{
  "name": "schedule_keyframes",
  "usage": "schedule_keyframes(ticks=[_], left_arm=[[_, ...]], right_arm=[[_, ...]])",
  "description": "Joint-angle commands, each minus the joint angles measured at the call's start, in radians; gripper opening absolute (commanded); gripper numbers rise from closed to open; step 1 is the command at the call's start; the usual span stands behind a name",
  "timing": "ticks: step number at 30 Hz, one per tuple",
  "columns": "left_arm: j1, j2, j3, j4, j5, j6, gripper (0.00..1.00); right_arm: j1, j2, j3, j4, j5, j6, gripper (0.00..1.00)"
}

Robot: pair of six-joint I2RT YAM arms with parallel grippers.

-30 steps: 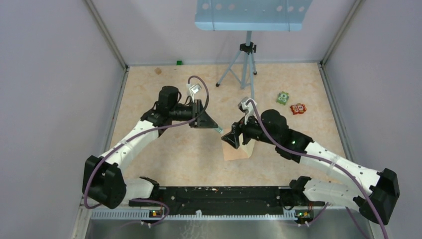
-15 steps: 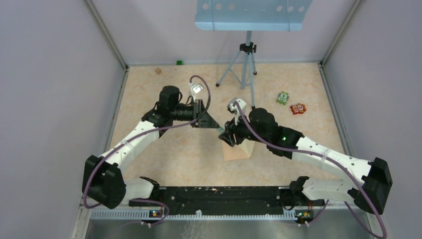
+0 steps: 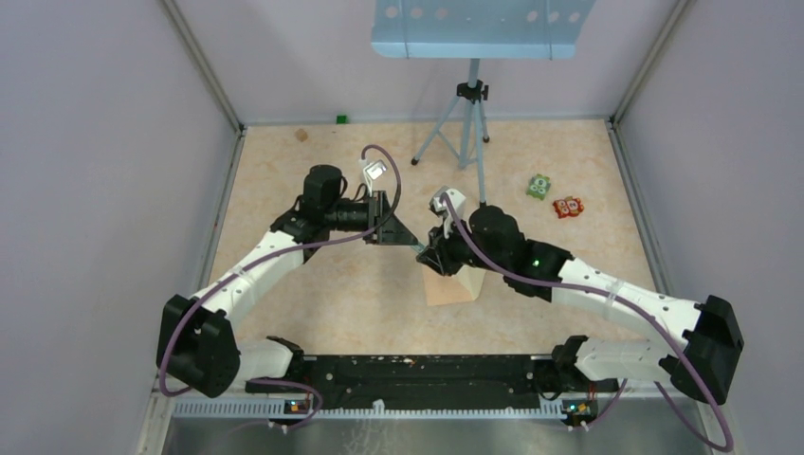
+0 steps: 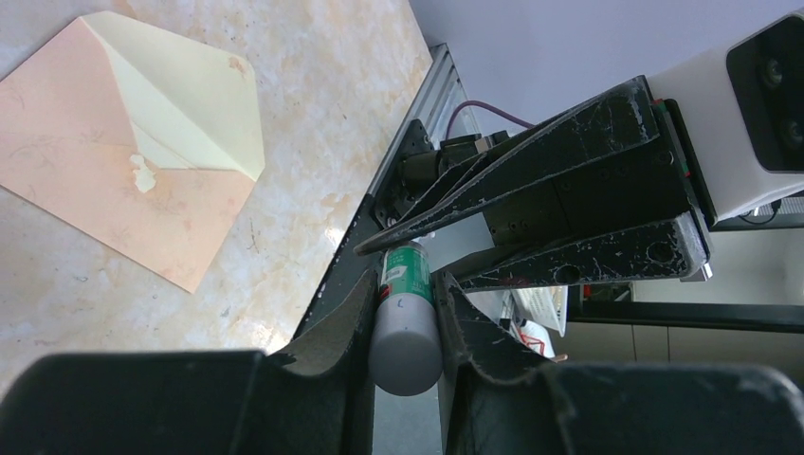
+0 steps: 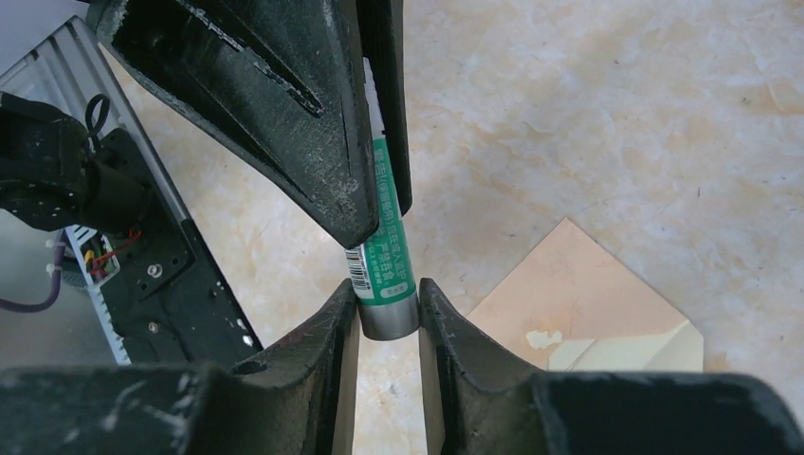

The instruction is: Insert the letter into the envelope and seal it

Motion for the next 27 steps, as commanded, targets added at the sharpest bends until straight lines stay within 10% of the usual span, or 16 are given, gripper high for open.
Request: schedule_keyframes(ticks=[1,12,27], left_arm=[[-0.008,-0.007,-0.002,0.075,0.03,-0.014,0.06],[-0.009,-0.108,-0.096,0.264,-0.12,-0.111,0.78],[-0.009,-0.314,-0.34,0.612,-0.451,-0.298,0.68]], right_arm=[[0.013,0.003,0.039,0.071,0.022,0.034,0.06],[0.013,-0.003,0.026,0.147,0.084,0.233,0.0],[0.013,0.007,-0.037,0.345,0.168,0.465,0.0]])
